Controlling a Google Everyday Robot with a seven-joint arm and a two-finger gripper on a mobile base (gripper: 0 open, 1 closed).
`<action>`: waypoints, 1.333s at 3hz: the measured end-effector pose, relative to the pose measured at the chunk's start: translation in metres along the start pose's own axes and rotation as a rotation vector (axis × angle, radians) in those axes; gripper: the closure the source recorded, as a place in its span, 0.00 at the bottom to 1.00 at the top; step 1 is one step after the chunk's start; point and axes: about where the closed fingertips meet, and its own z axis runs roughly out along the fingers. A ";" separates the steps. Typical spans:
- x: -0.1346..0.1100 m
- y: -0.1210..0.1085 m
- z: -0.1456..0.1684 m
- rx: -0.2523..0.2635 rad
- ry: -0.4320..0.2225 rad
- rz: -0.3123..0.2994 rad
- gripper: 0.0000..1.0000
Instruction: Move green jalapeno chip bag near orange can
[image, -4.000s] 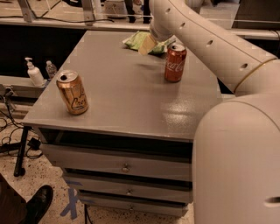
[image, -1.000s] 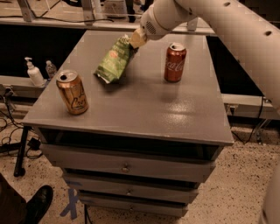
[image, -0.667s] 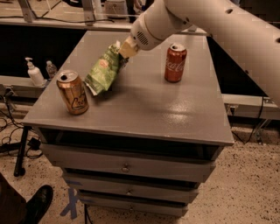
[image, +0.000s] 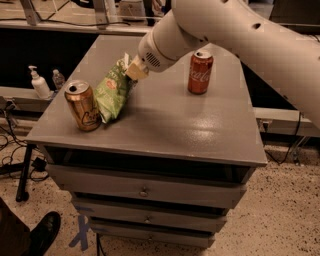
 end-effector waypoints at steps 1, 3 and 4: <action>0.001 0.007 0.001 0.002 0.010 -0.043 0.84; 0.000 0.007 0.002 0.020 0.026 -0.107 0.36; 0.000 0.005 0.002 0.028 0.034 -0.122 0.13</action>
Offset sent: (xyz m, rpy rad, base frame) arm -0.0055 0.0018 -0.0021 -0.0794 -0.0786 0.0592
